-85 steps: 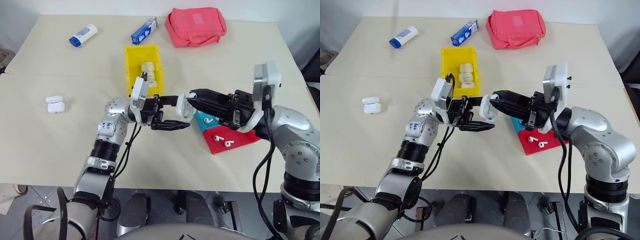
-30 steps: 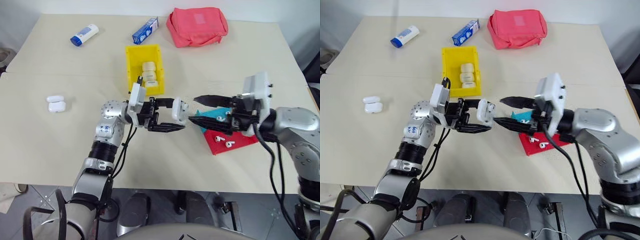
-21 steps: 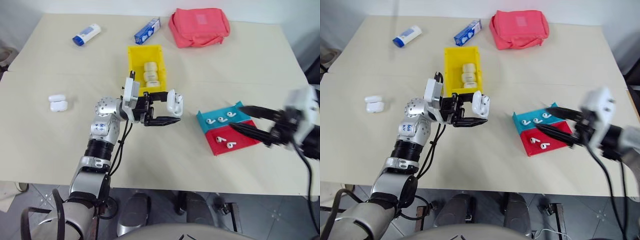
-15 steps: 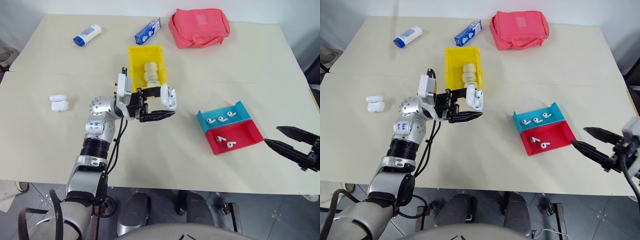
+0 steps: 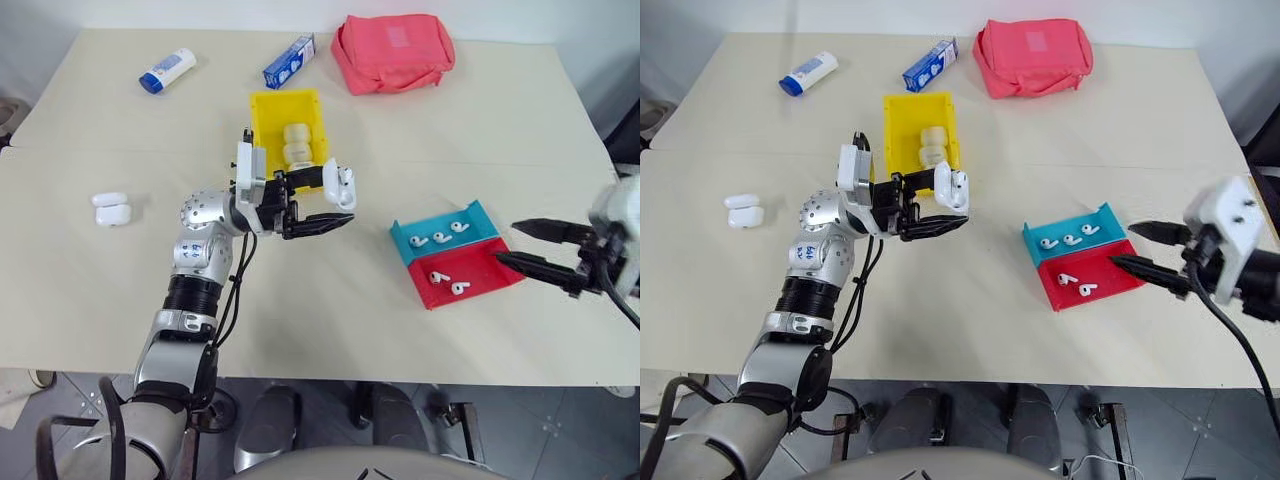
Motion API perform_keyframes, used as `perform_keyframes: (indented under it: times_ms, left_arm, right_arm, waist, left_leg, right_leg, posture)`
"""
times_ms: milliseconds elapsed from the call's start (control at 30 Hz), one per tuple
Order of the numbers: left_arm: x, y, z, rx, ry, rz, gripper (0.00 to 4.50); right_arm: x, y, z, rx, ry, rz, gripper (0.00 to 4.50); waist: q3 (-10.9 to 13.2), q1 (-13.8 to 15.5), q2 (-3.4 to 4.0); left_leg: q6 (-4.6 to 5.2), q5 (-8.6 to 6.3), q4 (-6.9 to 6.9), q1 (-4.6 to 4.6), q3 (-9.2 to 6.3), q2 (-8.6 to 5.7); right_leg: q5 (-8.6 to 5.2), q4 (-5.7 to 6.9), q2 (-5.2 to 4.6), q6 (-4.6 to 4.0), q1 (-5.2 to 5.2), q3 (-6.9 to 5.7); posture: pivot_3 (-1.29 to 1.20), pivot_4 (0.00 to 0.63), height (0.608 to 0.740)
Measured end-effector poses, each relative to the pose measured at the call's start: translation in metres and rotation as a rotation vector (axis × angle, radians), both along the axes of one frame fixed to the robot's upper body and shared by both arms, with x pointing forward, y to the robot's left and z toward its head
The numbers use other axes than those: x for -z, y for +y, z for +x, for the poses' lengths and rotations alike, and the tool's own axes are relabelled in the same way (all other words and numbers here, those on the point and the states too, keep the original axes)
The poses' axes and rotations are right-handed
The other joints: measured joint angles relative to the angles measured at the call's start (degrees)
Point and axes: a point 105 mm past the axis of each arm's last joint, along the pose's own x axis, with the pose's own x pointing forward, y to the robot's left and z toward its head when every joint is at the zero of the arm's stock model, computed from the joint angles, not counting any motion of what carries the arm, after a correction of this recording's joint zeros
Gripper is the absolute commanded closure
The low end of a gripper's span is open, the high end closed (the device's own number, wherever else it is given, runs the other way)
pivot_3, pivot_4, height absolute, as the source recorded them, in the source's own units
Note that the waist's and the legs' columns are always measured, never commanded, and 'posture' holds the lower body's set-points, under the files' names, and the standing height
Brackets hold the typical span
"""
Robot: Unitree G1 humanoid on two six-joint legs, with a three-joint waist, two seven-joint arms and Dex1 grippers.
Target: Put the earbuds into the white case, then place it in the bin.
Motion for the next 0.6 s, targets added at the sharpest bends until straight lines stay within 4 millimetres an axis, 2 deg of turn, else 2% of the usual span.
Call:
perform_keyframes:
  times_ms: [267,333,400,600]
  left_arm:
    - [0.005,-0.002,-0.015,-0.011,-0.02,-0.014,1.71]
    - [0.007,-0.003,-0.018,-0.014,-0.013,-0.016,1.71]
    - [0.007,-0.004,-0.02,-0.018,-0.016,-0.017,1.71]
    - [0.007,-0.003,-0.022,-0.044,-0.016,-0.025,1.71]
  right_arm:
    - [0.007,0.016,0.041,-0.141,0.124,-0.162,1.7]
    - [0.012,0.016,0.056,-0.134,0.158,-0.195,2.08]
    - [0.02,0.02,0.063,-0.16,0.186,-0.207,2.56]
    - [0.033,0.029,0.081,-0.222,0.206,-0.286,2.56]
  waist:
    - [-0.01,-0.56,0.02]
    - [-0.02,-0.78,0.03]
    - [-0.02,-0.71,0.04]
    - [-0.02,-1.08,0.05]
  left_leg:
    - [-0.03,0.06,0.03,0.03,0.06,-0.01]
    - [-0.05,0.07,0.03,-0.02,-0.02,-0.01]
    - [-0.07,0.08,0.03,-0.06,-0.05,-0.01]
    - [-0.13,0.16,0.05,0.0,-0.01,-0.07]
  right_leg:
    - [0.03,-0.06,-0.01,0.04,0.02,0.03]
    - [0.03,-0.07,-0.01,0.04,0.01,0.0]
    - [0.02,-0.07,-0.01,0.02,-0.01,-0.05]
    - [0.05,-0.06,-0.04,0.07,0.04,-0.04]
  posture:
    - [0.0,0.15,0.74]
    - [0.0,0.15,0.74]
    - [0.0,0.15,0.74]
    - [0.0,0.15,0.74]
